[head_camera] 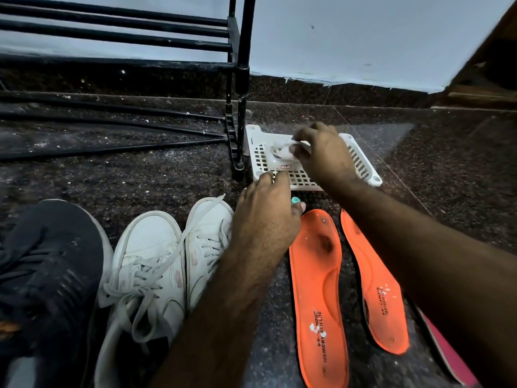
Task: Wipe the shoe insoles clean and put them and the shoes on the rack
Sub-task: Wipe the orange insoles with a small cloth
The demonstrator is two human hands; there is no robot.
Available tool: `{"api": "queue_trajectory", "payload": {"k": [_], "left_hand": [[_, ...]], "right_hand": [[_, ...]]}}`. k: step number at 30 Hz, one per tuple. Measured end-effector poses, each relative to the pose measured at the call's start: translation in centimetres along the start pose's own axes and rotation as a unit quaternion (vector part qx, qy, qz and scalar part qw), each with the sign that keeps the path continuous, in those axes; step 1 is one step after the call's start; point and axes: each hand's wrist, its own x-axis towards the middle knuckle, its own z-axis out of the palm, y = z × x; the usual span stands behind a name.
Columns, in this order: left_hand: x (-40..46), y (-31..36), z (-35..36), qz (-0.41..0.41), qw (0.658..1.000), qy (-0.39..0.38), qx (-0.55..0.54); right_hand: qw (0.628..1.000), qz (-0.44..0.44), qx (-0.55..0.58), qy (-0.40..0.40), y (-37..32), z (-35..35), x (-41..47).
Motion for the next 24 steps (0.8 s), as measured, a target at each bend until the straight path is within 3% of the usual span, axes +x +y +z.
{"api": "queue_trajectory", "payload": {"k": [2, 5, 12, 15, 16, 17, 20, 21, 22, 24], "left_hand": [[0.2, -0.2, 0.1, 0.003, 1.000, 0.002, -0.002], [0.5, -0.5, 0.2, -0.006, 1.000, 0.000, -0.017], [0.4, -0.5, 0.3, 0.009, 0.999, 0.030, -0.034], [0.5, 0.1, -0.1, -0.030, 0.985, 0.071, -0.154], [0.3, 0.5, -0.3, -0.071, 0.961, 0.080, -0.254], [-0.1, 1.2, -0.6, -0.123, 0.912, 0.071, -0.385], [-2.0, 3.4, -1.3, -0.205, 0.663, -0.044, -0.718], [-2.7, 3.9, -1.3, -0.198, 0.608, -0.064, -0.766], [-3.7, 4.5, -1.4, -0.190, 0.574, -0.071, -0.794], [-5.6, 5.6, -1.2, -0.177, 0.551, -0.067, -0.813]], "right_hand": [[0.998, -0.021, 0.023, -0.054, -0.1, 0.3, -0.5], [0.994, -0.039, -0.030, -0.096, -0.1, 0.7, -1.0], [1.000, -0.020, -0.006, 0.016, -0.6, -1.4, -1.1], [0.997, -0.051, -0.017, 0.052, -1.6, -3.9, -3.0], [0.996, -0.060, -0.023, 0.065, -2.0, -4.9, -4.3], [0.995, -0.062, -0.025, 0.077, -2.4, -6.0, -5.8], [0.996, -0.054, -0.003, 0.071, -3.9, -8.9, -10.7], [0.997, -0.055, 0.000, 0.061, -4.4, -9.7, -12.3], [0.997, -0.057, 0.002, 0.057, -4.9, -10.6, -14.1], [0.997, -0.062, 0.004, 0.055, -5.8, -12.1, -17.3]]}}
